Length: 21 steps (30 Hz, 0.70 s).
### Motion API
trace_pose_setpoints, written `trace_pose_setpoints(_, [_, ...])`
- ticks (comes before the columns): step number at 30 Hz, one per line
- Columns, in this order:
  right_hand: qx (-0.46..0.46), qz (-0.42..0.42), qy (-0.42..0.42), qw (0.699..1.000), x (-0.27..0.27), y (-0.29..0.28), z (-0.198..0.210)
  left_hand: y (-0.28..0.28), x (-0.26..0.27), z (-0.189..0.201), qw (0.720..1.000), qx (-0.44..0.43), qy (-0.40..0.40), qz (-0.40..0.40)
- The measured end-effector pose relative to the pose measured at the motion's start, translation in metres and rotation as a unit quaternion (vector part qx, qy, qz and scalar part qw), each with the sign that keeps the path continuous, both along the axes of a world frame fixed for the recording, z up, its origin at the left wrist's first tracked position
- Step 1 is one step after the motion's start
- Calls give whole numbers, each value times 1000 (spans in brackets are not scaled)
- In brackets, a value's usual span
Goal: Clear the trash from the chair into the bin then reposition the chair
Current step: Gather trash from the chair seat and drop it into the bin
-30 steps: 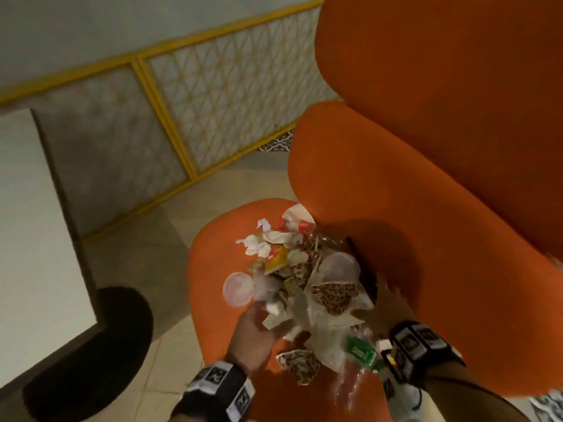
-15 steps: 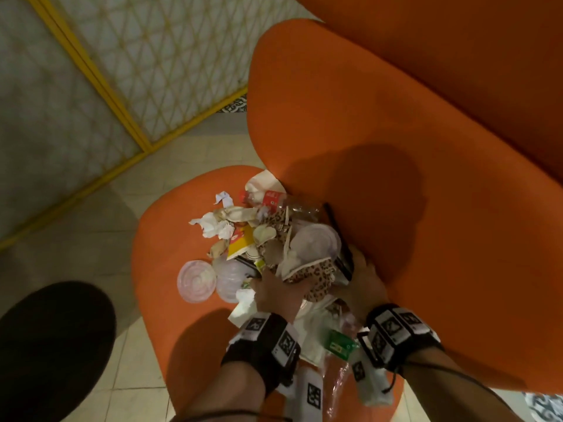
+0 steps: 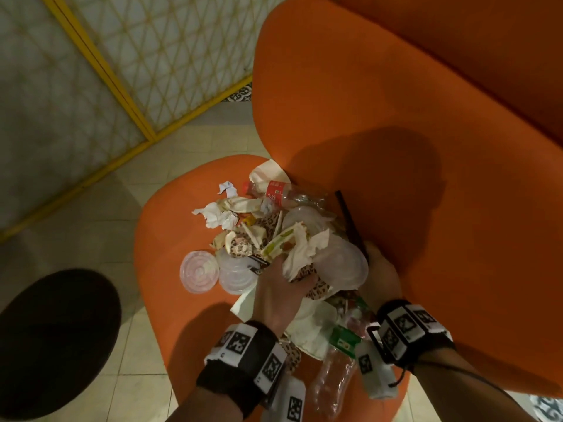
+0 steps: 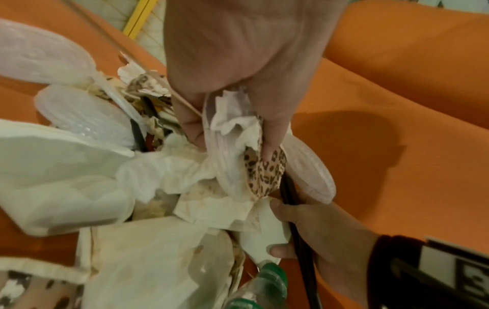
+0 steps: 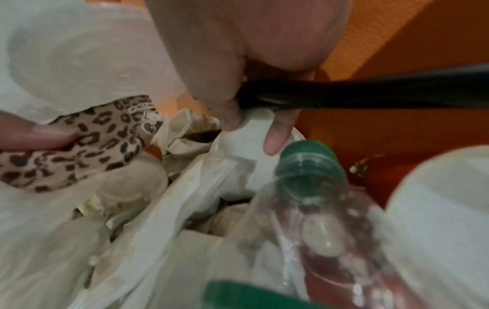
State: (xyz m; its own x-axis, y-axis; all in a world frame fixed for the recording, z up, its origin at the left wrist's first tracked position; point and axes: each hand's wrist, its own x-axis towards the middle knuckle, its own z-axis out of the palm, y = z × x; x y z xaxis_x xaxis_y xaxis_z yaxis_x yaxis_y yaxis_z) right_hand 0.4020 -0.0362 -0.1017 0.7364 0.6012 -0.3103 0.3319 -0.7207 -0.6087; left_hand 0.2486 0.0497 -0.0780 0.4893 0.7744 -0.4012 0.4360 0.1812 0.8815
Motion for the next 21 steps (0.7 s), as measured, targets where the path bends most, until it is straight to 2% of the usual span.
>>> trace_pose_setpoints(5, [46, -52, -10, 997, 1, 0, 4, 4, -11, 13, 1000, -1, -26, -12])
trace_pose_setpoints(11, [85, -75, -83, 990, 2, -4, 24, 16, -24, 27, 998, 16, -56, -1])
trace_pose_setpoints(15, [119, -96, -132, 979, -1, -12, 46, 24, -48, 32, 996, -1, -70, 59])
trace_pose_setpoints(18, [151, -101, -71, 981, -10, -23, 61, 23, -75, 28, 997, 18, -28, 68])
trace_pose_setpoints(21, [97, -52, 35, 993, -30, -30, 59, 14, -92, 16, 995, -23, -19, 100])
